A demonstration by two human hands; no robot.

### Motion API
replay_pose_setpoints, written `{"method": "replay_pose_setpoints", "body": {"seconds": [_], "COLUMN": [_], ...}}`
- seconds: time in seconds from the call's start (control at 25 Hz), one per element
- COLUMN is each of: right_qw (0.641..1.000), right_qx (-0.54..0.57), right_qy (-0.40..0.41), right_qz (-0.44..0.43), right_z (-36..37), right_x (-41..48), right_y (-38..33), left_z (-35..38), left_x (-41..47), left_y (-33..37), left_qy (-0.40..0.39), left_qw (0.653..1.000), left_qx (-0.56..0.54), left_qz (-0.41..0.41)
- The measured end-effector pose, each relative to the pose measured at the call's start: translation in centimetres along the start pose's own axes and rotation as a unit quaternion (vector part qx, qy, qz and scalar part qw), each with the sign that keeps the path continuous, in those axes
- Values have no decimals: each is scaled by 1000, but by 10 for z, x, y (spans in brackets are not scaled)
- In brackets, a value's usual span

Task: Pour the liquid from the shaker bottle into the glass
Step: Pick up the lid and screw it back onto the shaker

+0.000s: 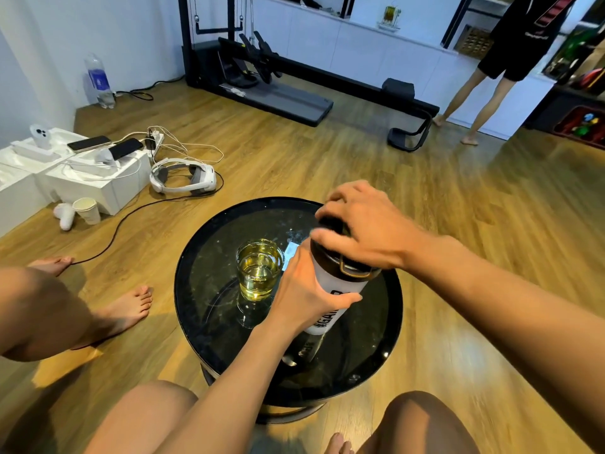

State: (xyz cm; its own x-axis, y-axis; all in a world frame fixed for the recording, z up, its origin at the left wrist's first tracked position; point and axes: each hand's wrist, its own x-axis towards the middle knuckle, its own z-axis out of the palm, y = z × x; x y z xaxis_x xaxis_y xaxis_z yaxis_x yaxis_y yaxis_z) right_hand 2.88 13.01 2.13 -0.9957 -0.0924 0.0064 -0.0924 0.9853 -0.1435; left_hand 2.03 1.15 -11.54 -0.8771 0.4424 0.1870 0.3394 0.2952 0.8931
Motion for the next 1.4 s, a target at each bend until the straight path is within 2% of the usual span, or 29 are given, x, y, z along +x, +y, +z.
{"method": "replay_pose_setpoints", "body": {"seconds": [0.08,0.2,0.24,0.36,0.4,0.44,0.52,0.56,0.68,0.72,0.8,0.88,0.92,1.0,1.04,1.16,1.28,1.32,1.36,1.4], "right_qw": [998,990,990,996,992,993,990,990,995,989,995,995,996,993,988,992,995,991,990,994], "right_qx": [-43,-98,-93,-45,-71,-93,-124,-113,-55,-67,-68,-94,-83,-67,-92,-123,-60,-70,-78,-71], "right_qy": [14,45,46,23,23,25,58,60,7,5,-6,33,14,-19,-17,15,-17,-27,-33,-36], "right_qz": [-34,89,91,-69,-99,-72,33,54,-87,-129,-67,-27,-32,-98,-121,-34,-81,-113,-110,-69], "right_z": [10,27,25,9,12,18,25,23,5,7,15,18,14,7,8,18,7,3,4,6], "right_x": [-9,0,2,-3,-6,-6,5,7,4,0,-2,2,2,1,1,7,4,2,2,4], "right_y": [4,-12,-13,-2,1,-1,-10,-13,-5,3,0,-11,-10,-2,3,-1,-2,4,8,6], "left_z": [0,-1,-2,0,0,0,-1,-1,0,1,0,-1,0,0,0,-1,-2,-1,0,0], "left_x": [1,2,2,1,1,2,3,3,4,5,5,4,4,4,4,5,3,3,4,6], "left_y": [1,2,2,-1,-2,-2,-1,0,-3,-4,-3,-3,-3,-3,-2,0,0,-1,-2,-3], "left_qy": [-7,-13,-10,-2,-1,-3,-5,-3,-6,-12,-12,-9,-8,-13,-16,-7,2,-1,-1,0], "left_qw": [1000,1000,1000,1000,1000,1000,1000,1000,1000,999,1000,1000,1000,1000,1000,1000,1000,1000,1000,1000], "left_qx": [12,-6,-7,17,24,22,1,-7,21,29,27,11,9,14,17,9,3,7,8,8], "left_qz": [-5,-8,-3,15,14,9,-1,-1,5,4,3,1,3,14,17,16,24,22,16,10]}}
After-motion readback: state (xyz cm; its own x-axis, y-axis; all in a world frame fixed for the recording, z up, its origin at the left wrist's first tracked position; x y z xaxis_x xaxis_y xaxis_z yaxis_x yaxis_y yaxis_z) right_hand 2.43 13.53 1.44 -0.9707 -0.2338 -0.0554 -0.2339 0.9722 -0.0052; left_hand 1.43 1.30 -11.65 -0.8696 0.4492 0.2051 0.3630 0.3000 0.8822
